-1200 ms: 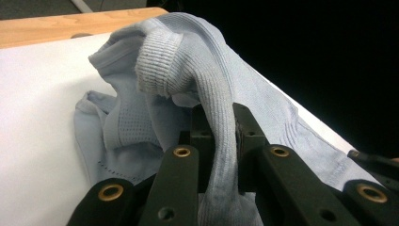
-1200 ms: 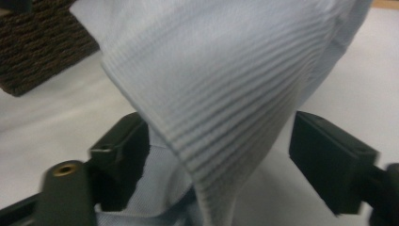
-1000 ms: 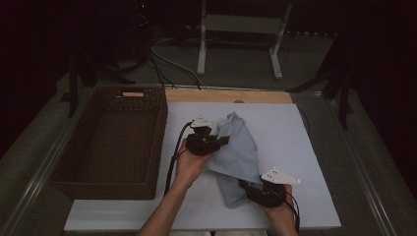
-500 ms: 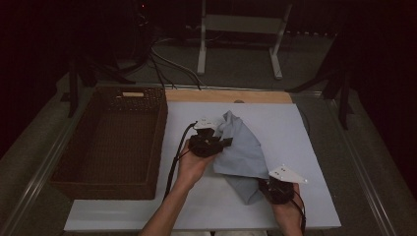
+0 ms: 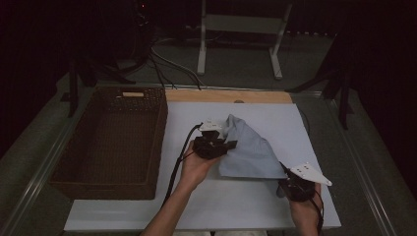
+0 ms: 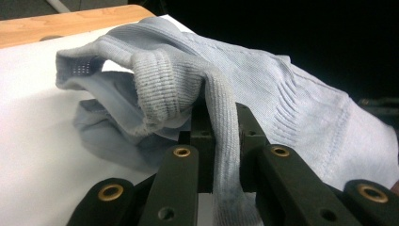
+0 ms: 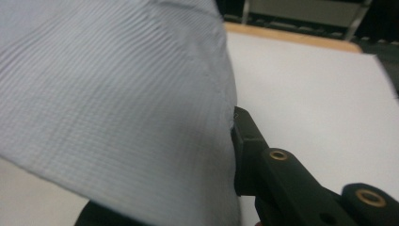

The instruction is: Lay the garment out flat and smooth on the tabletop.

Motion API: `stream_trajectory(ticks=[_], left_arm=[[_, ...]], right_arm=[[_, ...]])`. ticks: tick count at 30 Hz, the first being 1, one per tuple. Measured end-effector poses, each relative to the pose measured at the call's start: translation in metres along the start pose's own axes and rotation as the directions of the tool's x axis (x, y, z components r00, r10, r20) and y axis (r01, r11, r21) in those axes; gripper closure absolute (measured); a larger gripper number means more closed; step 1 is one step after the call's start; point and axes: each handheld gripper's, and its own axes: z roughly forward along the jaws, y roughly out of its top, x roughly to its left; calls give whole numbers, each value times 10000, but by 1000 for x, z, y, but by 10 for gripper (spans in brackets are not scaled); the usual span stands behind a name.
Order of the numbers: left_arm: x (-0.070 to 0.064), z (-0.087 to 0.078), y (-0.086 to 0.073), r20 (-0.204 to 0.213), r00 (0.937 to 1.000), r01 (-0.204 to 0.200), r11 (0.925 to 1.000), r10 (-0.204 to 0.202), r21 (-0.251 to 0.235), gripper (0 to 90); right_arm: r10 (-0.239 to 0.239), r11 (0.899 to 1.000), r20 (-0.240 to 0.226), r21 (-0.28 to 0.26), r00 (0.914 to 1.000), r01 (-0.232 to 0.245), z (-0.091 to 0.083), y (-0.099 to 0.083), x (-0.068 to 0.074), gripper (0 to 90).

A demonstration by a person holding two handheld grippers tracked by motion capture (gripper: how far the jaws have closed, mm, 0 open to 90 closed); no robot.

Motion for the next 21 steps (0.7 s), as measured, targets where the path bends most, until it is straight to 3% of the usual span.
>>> stream_trajectory(ticks=[4, 7, 9, 13, 21], left_arm=[[0, 1, 0, -49, 10000, 3, 10000, -3, 28, 836], [1, 0, 0, -123, 9999, 51, 10000, -50, 48, 837], [3, -3, 0, -213, 9998, 65, 10000, -64, 27, 837], [7, -9, 1, -378, 9992, 118, 9999, -118, 12, 836], [12, -16, -1, -550, 9983, 186, 9998, -187, -35, 837]], right_arm=[[-66, 10000, 87, 12, 9999, 66, -3, 0, -3, 827], [-153, 9998, -139, 159, 9998, 156, -1, -2, -1, 817], [-321, 9990, -526, 293, 9981, 337, 0, -3, 2, 781], [-398, 9982, -1096, 405, 9932, 444, 1, -3, 5, 657], [-780, 9956, -2142, 345, 9737, 874, -3, -2, 16, 429]])
